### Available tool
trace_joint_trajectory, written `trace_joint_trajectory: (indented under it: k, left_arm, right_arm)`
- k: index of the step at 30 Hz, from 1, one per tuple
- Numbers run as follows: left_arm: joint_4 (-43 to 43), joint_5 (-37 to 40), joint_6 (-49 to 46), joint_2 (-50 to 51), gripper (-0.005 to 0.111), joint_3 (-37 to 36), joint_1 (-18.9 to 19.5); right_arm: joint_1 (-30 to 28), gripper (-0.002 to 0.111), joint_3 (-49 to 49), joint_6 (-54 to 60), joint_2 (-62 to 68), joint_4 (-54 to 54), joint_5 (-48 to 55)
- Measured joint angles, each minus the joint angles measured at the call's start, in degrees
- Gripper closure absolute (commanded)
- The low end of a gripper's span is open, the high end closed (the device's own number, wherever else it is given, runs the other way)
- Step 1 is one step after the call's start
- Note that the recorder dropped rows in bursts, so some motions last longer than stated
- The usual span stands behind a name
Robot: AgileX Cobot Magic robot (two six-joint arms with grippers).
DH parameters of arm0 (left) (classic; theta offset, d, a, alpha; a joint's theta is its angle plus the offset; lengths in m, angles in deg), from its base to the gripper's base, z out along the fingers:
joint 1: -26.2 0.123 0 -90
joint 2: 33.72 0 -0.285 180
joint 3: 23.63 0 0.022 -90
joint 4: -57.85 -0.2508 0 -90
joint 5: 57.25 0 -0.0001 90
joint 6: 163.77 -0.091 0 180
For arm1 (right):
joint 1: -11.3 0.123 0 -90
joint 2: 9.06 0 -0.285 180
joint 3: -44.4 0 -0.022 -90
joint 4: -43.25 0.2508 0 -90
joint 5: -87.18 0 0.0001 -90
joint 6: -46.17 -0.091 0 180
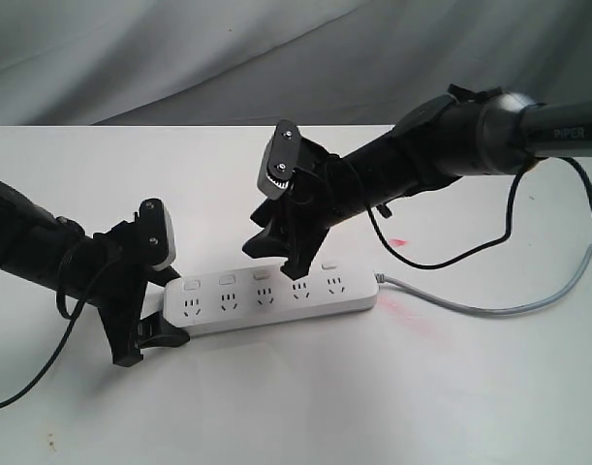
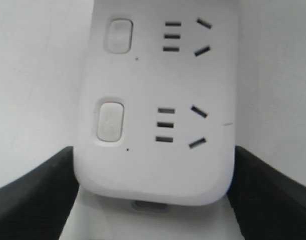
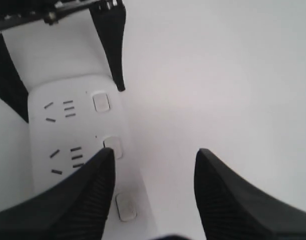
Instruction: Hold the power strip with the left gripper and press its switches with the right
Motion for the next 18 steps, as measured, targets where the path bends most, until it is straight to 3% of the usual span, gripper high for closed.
trace_joint_trajectory:
  k: [18]
  left_arm:
    - [0.00,0.00,0.00,0.00,0.060,0.00,0.00]
  right_arm:
    - [-0.11,0.062,-0.43,1.25,4.04,0.62,-1.95]
